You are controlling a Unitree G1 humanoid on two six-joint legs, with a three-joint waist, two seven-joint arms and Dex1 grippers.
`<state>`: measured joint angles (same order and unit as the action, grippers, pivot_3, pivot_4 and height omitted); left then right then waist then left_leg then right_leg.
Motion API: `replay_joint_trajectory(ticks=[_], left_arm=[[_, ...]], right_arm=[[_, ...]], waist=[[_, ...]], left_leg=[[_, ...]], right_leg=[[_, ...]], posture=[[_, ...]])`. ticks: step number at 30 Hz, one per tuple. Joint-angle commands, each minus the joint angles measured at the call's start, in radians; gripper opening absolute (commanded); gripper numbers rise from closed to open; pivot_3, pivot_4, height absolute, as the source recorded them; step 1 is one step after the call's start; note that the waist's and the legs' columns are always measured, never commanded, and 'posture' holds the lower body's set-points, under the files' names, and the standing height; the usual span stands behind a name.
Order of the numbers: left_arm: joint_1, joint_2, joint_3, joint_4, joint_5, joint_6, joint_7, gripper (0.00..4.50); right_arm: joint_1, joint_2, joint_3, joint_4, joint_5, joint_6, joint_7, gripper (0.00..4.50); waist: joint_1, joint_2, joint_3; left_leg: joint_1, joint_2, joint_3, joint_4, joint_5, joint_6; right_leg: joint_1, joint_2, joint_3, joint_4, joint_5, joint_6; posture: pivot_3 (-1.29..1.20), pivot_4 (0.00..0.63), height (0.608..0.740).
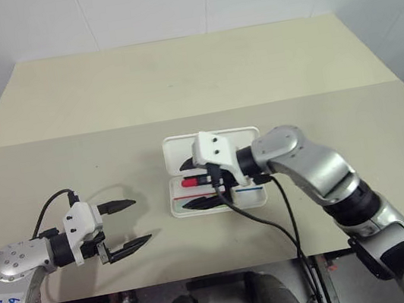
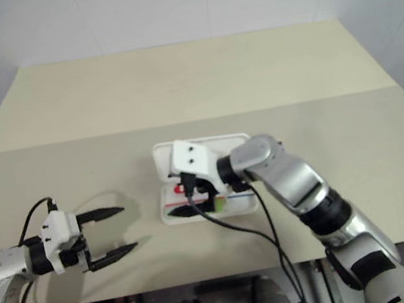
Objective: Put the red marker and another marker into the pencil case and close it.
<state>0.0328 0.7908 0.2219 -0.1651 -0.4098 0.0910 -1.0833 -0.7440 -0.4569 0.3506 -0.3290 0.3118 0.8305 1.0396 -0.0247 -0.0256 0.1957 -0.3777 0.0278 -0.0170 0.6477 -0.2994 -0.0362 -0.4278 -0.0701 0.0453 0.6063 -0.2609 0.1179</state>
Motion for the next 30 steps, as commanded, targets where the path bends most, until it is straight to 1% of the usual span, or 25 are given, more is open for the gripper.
replay_joint_trajectory(ticks=[1, 4, 6, 8, 9, 11, 14, 16, 19, 21, 24, 25, 28, 30], left_arm=[[-0.019, -0.007, -0.002, -0.022, -0.02, 0.0, -0.002, 4.5], [-0.027, -0.012, -0.005, -0.019, -0.024, 0.001, -0.003, 4.5], [-0.033, -0.016, -0.006, -0.011, -0.026, -0.003, -0.006, 4.5], [-0.057, -0.031, -0.018, 0.0, -0.028, -0.003, 0.001, 4.5], [-0.067, -0.038, -0.023, 0.003, -0.03, -0.002, 0.004, 4.5], [-0.09, -0.053, -0.027, 0.013, -0.029, -0.006, 0.01, 4.5], [-0.118, -0.073, -0.032, 0.019, -0.035, 0.013, 0.029, 4.5], [-0.13, -0.099, -0.041, 0.014, -0.038, 0.02, 0.044, 4.5], [-0.149, -0.136, -0.051, 0.0, -0.036, 0.02, 0.073, 4.5], [-0.162, -0.157, -0.054, -0.012, -0.04, 0.026, 0.093, 4.5], [-0.19, -0.185, -0.072, -0.044, -0.038, 0.044, 0.127, 4.5], [-0.191, -0.19, -0.077, -0.052, -0.035, 0.046, 0.133, 4.5], [-0.186, -0.202, -0.085, -0.074, -0.035, 0.047, 0.148, 4.5], [-0.183, -0.208, -0.088, -0.088, -0.035, 0.048, 0.156, 4.5]], right_arm=[[0.078, -0.069, -0.157, -0.125, 0.129, 0.081, 0.004, 4.47], [0.168, -0.121, -0.273, -0.203, 0.232, 0.138, -0.01, 4.47], [0.261, -0.17, -0.359, -0.245, 0.255, 0.177, -0.05, 4.47], [0.401, -0.213, -0.481, -0.269, 0.229, 0.201, -0.133, 4.47], [0.446, -0.221, -0.52, -0.275, 0.218, 0.198, -0.168, 4.47], [0.486, -0.207, -0.558, -0.281, 0.196, 0.195, -0.254, 4.47], [0.515, -0.155, -0.582, -0.275, 0.151, 0.164, -0.385, 4.47], [0.533, -0.1, -0.59, -0.24, 0.098, 0.12, -0.486, 4.47], [0.546, -0.034, -0.58, -0.185, 0.037, 0.057, -0.59, 4.47], [0.55, 0.0, -0.574, -0.159, 0.016, 0.028, -0.634, 4.47], [0.514, 0.074, -0.522, -0.068, -0.035, -0.049, -0.708, 4.47], [0.508, 0.091, -0.511, -0.046, -0.047, -0.071, -0.721, 4.47], [0.482, 0.149, -0.494, 0.041, -0.071, -0.138, -0.757, 4.47], [0.472, 0.163, -0.482, 0.091, -0.089, -0.18, -0.766, 4.47]], waist=[[0.001, 0.0, 0.0], [0.0, 0.0, 0.0], [-0.002, -0.001, 0.0], [0.001, -0.002, -0.001], [0.003, -0.002, -0.001], [0.003, -0.002, -0.001], [-0.006, -0.004, -0.002], [-0.006, -0.005, -0.003], [-0.004, -0.005, -0.003], [-0.003, -0.005, -0.003], [-0.003, -0.006, -0.003], [-0.004, -0.006, -0.003], [-0.005, -0.006, -0.004], [-0.005, -0.006, -0.003]], left_leg=[[0.0, 0.0, 0.0, 0.0, 0.0, 0.0], [0.0, 0.0, 0.001, 0.0, 0.0, 0.0], [0.0, 0.0, 0.001, 0.0, 0.0, 0.0], [0.001, 0.001, 0.001, -0.001, 0.0, 0.0], [0.002, 0.001, 0.001, -0.001, 0.0, 0.0], [0.002, 0.001, 0.001, 0.0, 0.0, 0.0], [0.004, 0.001, 0.004, 0.001, 0.0, 0.0], [0.007, 0.002, 0.004, 0.001, 0.0, 0.0], [0.008, 0.002, 0.005, 0.001, 0.001, 0.0], [0.007, 0.002, 0.005, 0.001, 0.001, 0.0], [0.007, 0.002, 0.005, 0.001, 0.001, 0.0], [0.007, 0.002, 0.006, 0.001, 0.001, 0.0], [0.007, 0.002, 0.006, 0.0, 0.001, 0.0], [0.007, 0.002, 0.006, 0.0, 0.001, 0.0]], right_leg=[[0.0, 0.0, 0.0, 0.0, 0.0, 0.0], [0.0, 0.0, 0.0, -0.002, 0.0, 0.0], [0.0, 0.0, 0.0, -0.003, 0.0, 0.0], [0.0, 0.002, 0.0, -0.003, -0.001, -0.001], [0.001, 0.002, 0.0, -0.003, -0.001, -0.001], [0.001, 0.002, 0.001, -0.003, 0.0, -0.001], [0.001, 0.003, 0.005, -0.002, 0.001, -0.003], [0.003, 0.007, 0.007, -0.003, 0.002, -0.005], [0.003, 0.008, 0.009, -0.003, 0.002, -0.005], [0.003, 0.008, 0.011, -0.003, 0.002, -0.005], [0.003, 0.008, 0.012, -0.003, 0.003, -0.003], [0.003, 0.008, 0.012, -0.003, 0.005, 0.0], [0.003, 0.008, 0.012, -0.003, 0.005, 0.001], [0.002, 0.008, 0.012, -0.003, 0.005, 0.0]], posture=[[0.0, 0.15, 0.74], [0.0, 0.15, 0.74], [0.0, 0.15, 0.74], [0.0, 0.15, 0.74], [0.0, 0.15, 0.74], [0.0, 0.15, 0.74], [0.0, 0.15, 0.74], [0.0, 0.15, 0.74], [0.0, 0.15, 0.74], [0.0, 0.15, 0.74], [0.0, 0.15, 0.74], [0.0, 0.15, 0.74], [0.0, 0.15, 0.74], [0.0, 0.15, 0.74]])
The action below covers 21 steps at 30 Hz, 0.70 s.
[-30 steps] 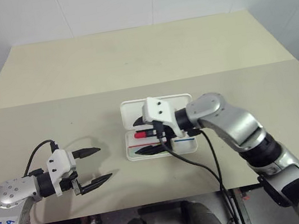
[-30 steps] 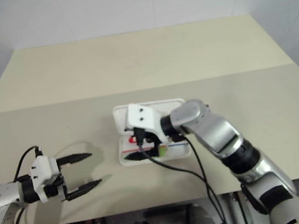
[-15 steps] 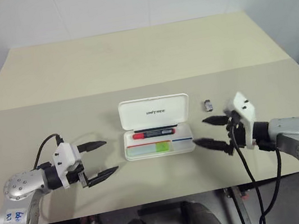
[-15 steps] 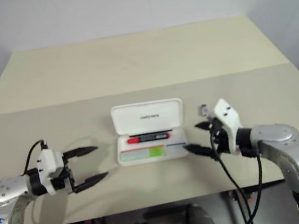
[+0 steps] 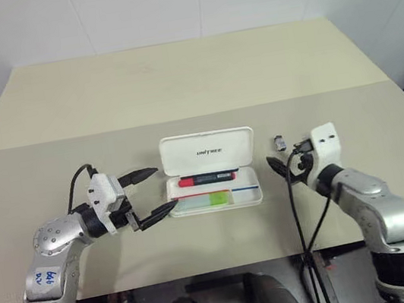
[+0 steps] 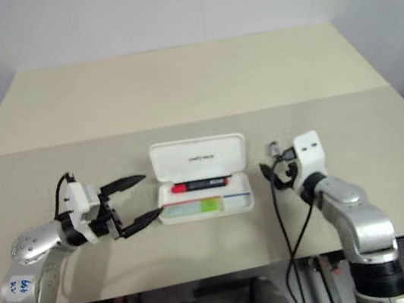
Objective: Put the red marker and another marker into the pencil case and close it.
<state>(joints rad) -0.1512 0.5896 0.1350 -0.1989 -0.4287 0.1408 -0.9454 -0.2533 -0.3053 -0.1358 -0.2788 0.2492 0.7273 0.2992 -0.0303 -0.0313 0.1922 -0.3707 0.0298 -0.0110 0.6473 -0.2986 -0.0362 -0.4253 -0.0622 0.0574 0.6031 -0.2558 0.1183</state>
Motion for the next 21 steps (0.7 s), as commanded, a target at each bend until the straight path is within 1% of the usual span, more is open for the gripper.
replay_joint_trajectory(ticks=[1, 6, 11, 14, 21], left_arm=[[-0.001, -0.011, -0.003, -0.059, -0.016, -0.003, 0.023, 4.5], [0.011, -0.031, -0.012, -0.093, -0.008, -0.009, 0.051, 4.5], [0.028, -0.039, -0.012, -0.108, -0.005, -0.02, 0.067, 4.5], [0.03, -0.04, -0.015, -0.104, -0.003, -0.029, 0.069, 4.5], [0.024, -0.038, -0.016, -0.096, -0.005, -0.044, 0.068, 4.5]], right_arm=[[-0.029, 0.015, 0.009, 0.068, -0.039, -0.098, -0.033, 4.47], [-0.062, 0.015, 0.025, 0.205, -0.087, -0.211, -0.047, 4.47], [-0.104, 0.027, 0.032, 0.333, -0.1, -0.298, -0.042, 4.47], [-0.135, 0.034, 0.04, 0.403, -0.104, -0.334, -0.041, 3.87], [-0.156, 0.04, 0.05, 0.41, -0.1, -0.342, -0.045, 1.37]], waist=[[0.001, 0.0, 0.0], [0.001, 0.0, 0.0], [0.0, 0.0, 0.0], [-0.005, 0.0, 0.0], [0.002, -0.001, 0.0]], left_leg=[[0.0, 0.0, 0.0, 0.0, 0.0, 0.0], [0.0, 0.0, 0.0, 0.0, 0.0, 0.0], [0.0, 0.0, 0.001, 0.001, 0.0, 0.0], [0.001, 0.0, 0.003, 0.002, 0.0, 0.0], [0.001, 0.0, 0.004, 0.004, 0.003, 0.003]], right_leg=[[0.0, 0.0, 0.0, 0.0, 0.0, 0.0], [0.0, 0.0, 0.0, 0.0, 0.0, 0.0], [0.0, 0.0, 0.001, 0.0, 0.0, 0.0], [0.0, 0.0, 0.002, 0.0, 0.001, 0.0], [0.002, 0.0, 0.003, -0.002, 0.002, -0.009]], posture=[[0.0, 0.15, 0.74], [0.0, 0.15, 0.74], [0.0, 0.15, 0.74], [0.0, 0.15, 0.74], [0.0, 0.15, 0.74]])
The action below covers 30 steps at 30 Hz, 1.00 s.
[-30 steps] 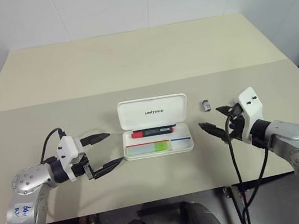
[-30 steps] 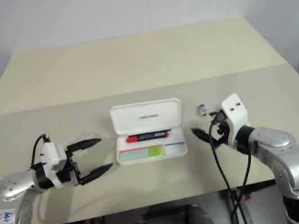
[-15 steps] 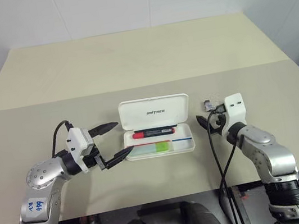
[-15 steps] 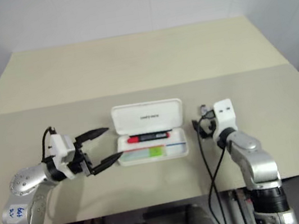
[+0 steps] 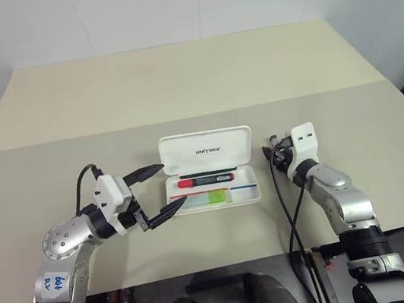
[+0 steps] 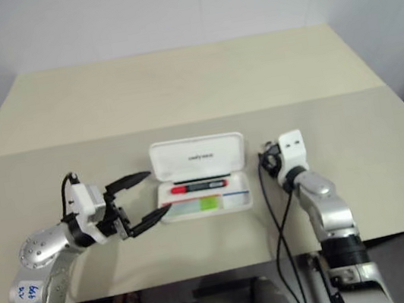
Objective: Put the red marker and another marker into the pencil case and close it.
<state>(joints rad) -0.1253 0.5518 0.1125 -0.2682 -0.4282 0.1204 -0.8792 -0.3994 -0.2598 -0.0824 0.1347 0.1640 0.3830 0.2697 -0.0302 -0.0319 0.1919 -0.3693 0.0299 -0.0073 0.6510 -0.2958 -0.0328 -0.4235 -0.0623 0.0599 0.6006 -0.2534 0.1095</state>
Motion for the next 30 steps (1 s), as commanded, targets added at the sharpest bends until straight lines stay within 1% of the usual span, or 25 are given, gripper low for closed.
replay_joint_trajectory(ticks=[1, 2, 3, 7, 12, 14, 15, 18, 19, 21, 24, 25, 28, 30], left_arm=[[-0.003, 0.0, 0.006, -0.023, -0.005, -0.026, 0.0, 4.5], [-0.006, 0.002, 0.006, -0.018, -0.004, -0.029, -0.003, 4.5], [-0.008, 0.002, 0.005, -0.015, -0.004, -0.03, -0.005, 4.5], [-0.022, 0.003, 0.0, -0.001, -0.005, -0.032, -0.014, 4.5], [-0.047, -0.009, -0.015, 0.022, -0.003, -0.039, -0.017, 4.5], [-0.048, -0.011, -0.022, 0.029, -0.004, -0.043, -0.021, 4.5], [-0.047, -0.012, -0.024, 0.032, -0.004, -0.045, -0.023, 4.5], [-0.045, -0.013, -0.028, 0.043, -0.002, -0.053, -0.028, 4.5], [-0.045, -0.013, -0.029, 0.046, -0.002, -0.055, -0.03, 4.5], [-0.046, -0.012, -0.03, 0.05, -0.002, -0.057, -0.033, 4.5], [-0.049, -0.009, -0.031, 0.059, -0.002, -0.058, -0.041, 4.5], [-0.051, -0.005, -0.031, 0.062, -0.001, -0.061, -0.046, 4.5], [-0.052, 0.009, -0.031, 0.064, 0.0, -0.062, -0.062, 4.5], [-0.047, 0.017, -0.028, 0.06, -0.001, -0.061, -0.069, 4.5]], right_arm=[[-0.01, -0.007, 0.0, -0.007, -0.017, 0.004, -0.013, 1.06], [-0.011, -0.014, 0.007, -0.016, -0.024, 0.007, -0.007, 0.63], [-0.011, -0.022, 0.014, -0.024, -0.032, 0.007, -0.003, 0.39], [-0.026, -0.058, 0.019, -0.056, -0.033, 0.045, 0.024, 0.39], [-0.063, -0.214, 0.0, -0.096, -0.008, 0.029, 0.172, 0.39], [-0.067, -0.303, -0.029, -0.103, 0.033, -0.016, 0.288, 0.39], [-0.065, -0.342, -0.042, -0.101, 0.051, -0.043, 0.342, 0.39], [-0.036, -0.436, -0.064, -0.115, 0.128, -0.093, 0.526, 0.39], [-0.011, -0.468, -0.066, -0.139, 0.166, -0.102, 0.61, 0.39], [0.025, -0.508, -0.064, -0.176, 0.215, -0.119, 0.725, 0.39], [0.095, -0.536, -0.025, -0.28, 0.292, -0.127, 0.884, 0.39], [0.106, -0.525, 0.022, -0.325, 0.3, -0.13, 0.921, 0.39], [0.096, -0.491, 0.113, -0.367, 0.282, -0.141, 0.962, 0.39], [0.078, -0.47, 0.154, -0.352, 0.239, -0.157, 0.947, 0.39]], waist=[[0.002, 0.0, 0.0], [0.001, 0.0, 0.0], [0.001, 0.0, 0.0], [0.0, 0.0, 0.0], [0.002, 0.001, 0.0], [0.002, 0.001, 0.001], [0.002, 0.001, 0.001], [0.002, 0.001, 0.001], [0.002, 0.001, 0.001], [0.003, 0.001, 0.001], [0.002, 0.001, 0.001], [0.001, 0.001, 0.001], [-0.004, 0.001, 0.001], [-0.001, 0.001, 0.001]], left_leg=[[0.0, 0.0, 0.0, 0.0, 0.0, 0.0], [0.0, 0.0, 0.0, 0.0, 0.0, 0.0], [-0.001, 0.0, 0.0, 0.0, 0.0, 0.0], [-0.001, 0.0, 0.001, -0.002, 0.0, 0.0], [-0.002, 0.0, 0.001, -0.002, 0.0, 0.0], [-0.002, 0.0, 0.001, -0.003, 0.0, 0.0], [-0.002, 0.0, 0.002, -0.004, 0.0, 0.0], [-0.002, 0.0, 0.002, -0.005, -0.001, 0.001], [-0.003, 0.001, 0.002, -0.005, -0.001, 0.001], [-0.003, 0.001, 0.002, -0.005, -0.001, 0.001], [-0.003, 0.001, 0.002, -0.004, -0.001, 0.001], [-0.003, 0.001, 0.002, -0.004, -0.001, 0.001], [-0.001, 0.001, 0.003, -0.003, -0.001, 0.001], [-0.001, 0.001, 0.003, -0.002, -0.001, 0.001]], right_leg=[[0.0, 0.0, 0.0, 0.0, 0.0, 0.0], [0.0, 0.0, 0.0, -0.001, 0.0, 0.0], [0.0, 0.0, 0.0, -0.002, 0.0, 0.0], [0.0, 0.0, 0.0, -0.003, 0.001, 0.002], [0.0, 0.0, 0.0, -0.006, 0.002, 0.003], [0.0, 0.0, 0.0, -0.007, 0.003, 0.006], [0.0, 0.0, 0.0, -0.008, 0.007, 0.012], [0.0, 0.0, 0.0, -0.01, 0.006, 0.012], [0.0, 0.001, 0.0, -0.01, 0.006, 0.012], [0.0, 0.001, 0.0, -0.01, 0.006, 0.013], [0.0, 0.001, 0.001, -0.01, 0.006, 0.013], [0.0, 0.001, 0.001, -0.01, 0.006, 0.013], [0.0, 0.001, 0.001, -0.009, 0.006, 0.013], [0.0, 0.001, 0.001, -0.009, 0.006, 0.012]], posture=[[0.0, 0.15, 0.74], [0.0, 0.15, 0.74], [0.0, 0.15, 0.74], [0.0, 0.15, 0.74], [0.0, 0.15, 0.74], [0.0, 0.15, 0.74], [0.0, 0.15, 0.74], [0.0, 0.15, 0.74], [0.0, 0.15, 0.74], [0.0, 0.15, 0.74], [0.0, 0.15, 0.74], [0.0, 0.15, 0.74], [0.0, 0.15, 0.74], [0.0, 0.15, 0.74]])
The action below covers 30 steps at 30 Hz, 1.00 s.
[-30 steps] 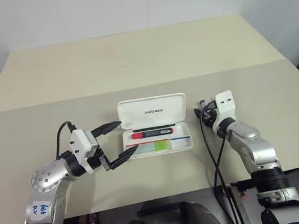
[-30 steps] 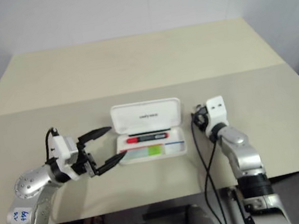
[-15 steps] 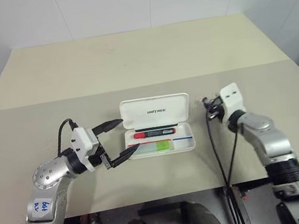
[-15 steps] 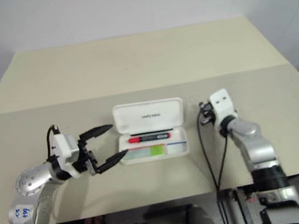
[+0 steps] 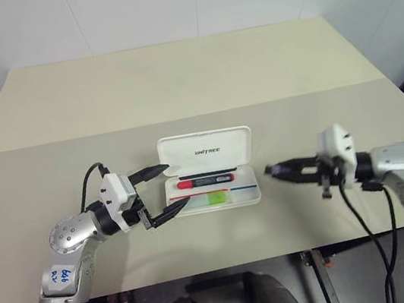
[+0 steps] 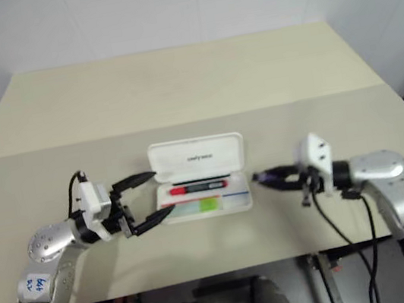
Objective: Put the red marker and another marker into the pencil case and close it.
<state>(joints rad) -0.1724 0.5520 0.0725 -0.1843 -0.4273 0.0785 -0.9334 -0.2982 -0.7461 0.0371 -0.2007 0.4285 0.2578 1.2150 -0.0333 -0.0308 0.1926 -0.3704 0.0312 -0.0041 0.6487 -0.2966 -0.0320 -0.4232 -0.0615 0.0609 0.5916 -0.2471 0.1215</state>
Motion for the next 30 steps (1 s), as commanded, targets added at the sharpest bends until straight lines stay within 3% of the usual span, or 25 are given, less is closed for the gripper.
replay_joint_trajectory(ticks=[1, 9, 24, 30], left_arm=[[0.005, 0.024, 0.013, -0.026, -0.001, -0.019, -0.021, 4.5], [0.028, 0.045, 0.019, -0.046, -0.005, -0.013, -0.026, 4.5], [0.035, 0.042, 0.017, -0.086, -0.007, 0.008, 0.007, 4.5], [0.028, 0.04, 0.014, -0.084, -0.007, 0.008, 0.013, 4.5]], right_arm=[[-0.034, 0.022, 0.062, -0.003, -0.051, -0.046, 0.008, 0.39], [-0.112, 0.067, 0.165, 0.114, -0.164, -0.113, 0.004, 0.39], [-0.181, 0.096, 0.182, 0.279, -0.209, -0.197, 0.054, 0.39], [-0.199, 0.128, 0.177, 0.28, -0.208, -0.193, 0.038, 2.53]], waist=[[0.004, 0.0, 0.0], [0.007, 0.0, 0.0], [0.006, 0.0, 0.0], [0.005, 0.0, 0.0]], left_leg=[[0.0, 0.0, 0.0, 0.0, 0.0, 0.0], [-0.001, 0.0, 0.0, 0.0, 0.0, -0.001], [0.0, 0.0, 0.0, 0.0, 0.0, -0.001], [0.0, 0.0, 0.0, 0.0, 0.0, -0.001]], right_leg=[[0.0, 0.0, 0.0, 0.0, -0.001, -0.001], [0.0, -0.001, 0.0, 0.0, 0.0, -0.002], [0.0, -0.001, -0.001, 0.0, 0.0, -0.001], [0.0, -0.001, 0.0, 0.001, 0.0, -0.001]], posture=[[0.0, 0.15, 0.74], [0.0, 0.15, 0.74], [0.0, 0.15, 0.74], [0.0, 0.15, 0.74]])
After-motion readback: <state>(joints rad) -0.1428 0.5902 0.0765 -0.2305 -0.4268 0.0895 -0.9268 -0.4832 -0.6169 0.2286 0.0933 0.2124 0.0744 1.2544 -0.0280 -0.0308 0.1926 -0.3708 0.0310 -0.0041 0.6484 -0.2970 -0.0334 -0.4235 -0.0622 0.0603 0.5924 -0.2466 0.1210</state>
